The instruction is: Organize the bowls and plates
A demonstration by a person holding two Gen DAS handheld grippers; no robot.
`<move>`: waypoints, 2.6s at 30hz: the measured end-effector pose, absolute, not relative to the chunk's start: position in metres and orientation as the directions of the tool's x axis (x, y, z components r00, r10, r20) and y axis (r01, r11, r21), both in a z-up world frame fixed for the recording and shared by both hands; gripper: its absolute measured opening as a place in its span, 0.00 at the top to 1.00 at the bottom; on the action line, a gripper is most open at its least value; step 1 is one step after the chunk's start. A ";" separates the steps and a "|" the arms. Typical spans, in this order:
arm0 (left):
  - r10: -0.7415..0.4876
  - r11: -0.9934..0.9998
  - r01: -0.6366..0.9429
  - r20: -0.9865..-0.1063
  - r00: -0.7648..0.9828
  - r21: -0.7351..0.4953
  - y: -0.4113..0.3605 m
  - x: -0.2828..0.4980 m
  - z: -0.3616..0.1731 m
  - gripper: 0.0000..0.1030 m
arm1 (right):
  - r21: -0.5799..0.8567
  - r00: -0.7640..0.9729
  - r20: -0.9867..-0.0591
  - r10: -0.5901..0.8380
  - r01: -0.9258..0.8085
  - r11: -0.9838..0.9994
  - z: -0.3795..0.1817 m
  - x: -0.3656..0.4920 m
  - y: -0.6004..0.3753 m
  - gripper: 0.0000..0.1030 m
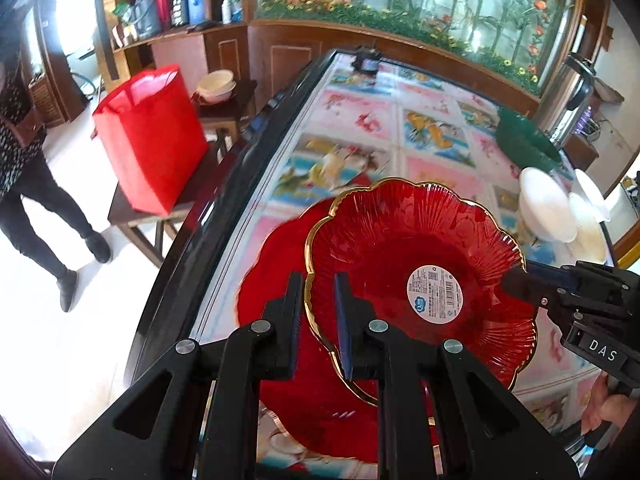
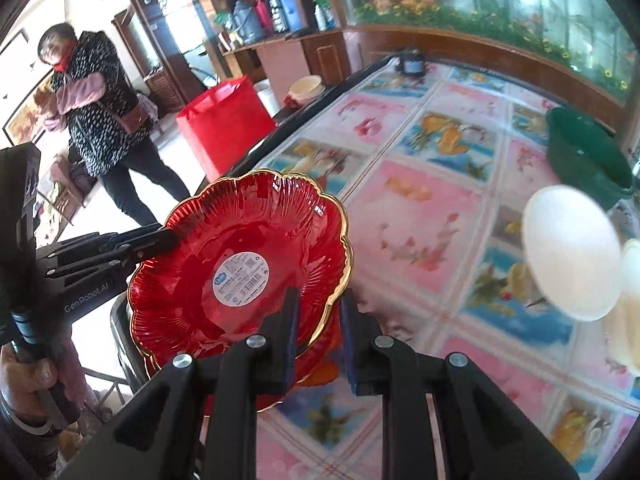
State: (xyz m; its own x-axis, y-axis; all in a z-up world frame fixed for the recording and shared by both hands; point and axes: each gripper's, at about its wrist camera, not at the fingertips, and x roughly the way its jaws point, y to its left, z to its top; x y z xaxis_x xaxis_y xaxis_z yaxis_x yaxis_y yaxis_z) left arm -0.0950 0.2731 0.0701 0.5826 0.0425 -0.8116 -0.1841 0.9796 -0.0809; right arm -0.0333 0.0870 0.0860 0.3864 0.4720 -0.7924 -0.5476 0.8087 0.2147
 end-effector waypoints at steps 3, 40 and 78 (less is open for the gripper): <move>0.051 0.975 -0.206 -0.823 0.566 -0.080 0.280 -0.095 0.057 0.86 | 0.194 0.368 -0.812 0.452 -0.560 0.805 0.075 -0.034 0.100 0.81; 0.132 0.973 -0.224 -0.679 0.722 -0.049 0.257 -0.116 0.082 0.34 | 0.076 0.419 -0.811 0.408 -0.616 0.784 0.092 -0.067 0.100 0.38; 0.007 0.996 -0.066 -0.656 0.755 -0.065 0.150 -0.064 0.086 0.30 | 0.258 0.556 -0.707 0.437 -0.373 0.891 0.108 -0.060 -0.042 0.23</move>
